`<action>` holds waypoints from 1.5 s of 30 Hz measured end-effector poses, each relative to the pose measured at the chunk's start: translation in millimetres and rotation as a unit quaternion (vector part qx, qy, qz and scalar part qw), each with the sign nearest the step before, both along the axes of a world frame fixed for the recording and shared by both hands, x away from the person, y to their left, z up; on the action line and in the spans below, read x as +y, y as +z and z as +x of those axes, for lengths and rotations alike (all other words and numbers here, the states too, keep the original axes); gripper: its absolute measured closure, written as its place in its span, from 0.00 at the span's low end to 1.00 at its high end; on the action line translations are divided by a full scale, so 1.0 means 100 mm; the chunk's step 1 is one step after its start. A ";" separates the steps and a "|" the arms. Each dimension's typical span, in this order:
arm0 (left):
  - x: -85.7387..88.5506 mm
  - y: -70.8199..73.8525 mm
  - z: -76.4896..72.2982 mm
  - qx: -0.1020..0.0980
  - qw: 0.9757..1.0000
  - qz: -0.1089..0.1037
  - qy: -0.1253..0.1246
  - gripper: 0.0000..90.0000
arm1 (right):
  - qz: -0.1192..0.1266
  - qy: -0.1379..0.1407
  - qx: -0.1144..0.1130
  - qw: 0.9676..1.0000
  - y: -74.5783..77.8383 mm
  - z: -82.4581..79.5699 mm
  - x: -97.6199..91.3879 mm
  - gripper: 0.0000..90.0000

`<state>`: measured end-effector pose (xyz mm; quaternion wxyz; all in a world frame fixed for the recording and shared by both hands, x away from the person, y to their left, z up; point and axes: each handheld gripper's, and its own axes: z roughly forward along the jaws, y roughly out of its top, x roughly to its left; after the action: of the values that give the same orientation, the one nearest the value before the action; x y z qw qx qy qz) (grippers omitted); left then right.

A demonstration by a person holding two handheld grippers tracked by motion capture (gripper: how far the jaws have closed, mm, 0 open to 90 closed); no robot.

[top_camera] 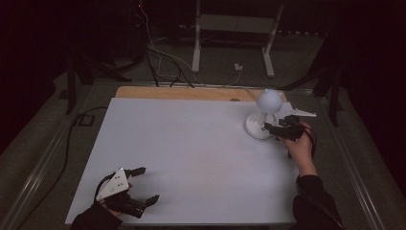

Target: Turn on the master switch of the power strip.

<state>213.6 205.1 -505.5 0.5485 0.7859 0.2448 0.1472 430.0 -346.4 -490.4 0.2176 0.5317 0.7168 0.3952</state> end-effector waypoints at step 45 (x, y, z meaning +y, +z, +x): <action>-0.01 0.00 0.00 0.000 1.000 0.002 -0.001 0.00 | -0.032 -0.032 0.010 0.999 -0.13 0.03 0.09 1.00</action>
<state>213.4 204.4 -505.6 0.5472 0.7872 0.2436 0.1465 432.9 -337.1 -503.1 0.2403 0.5508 0.7139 0.3594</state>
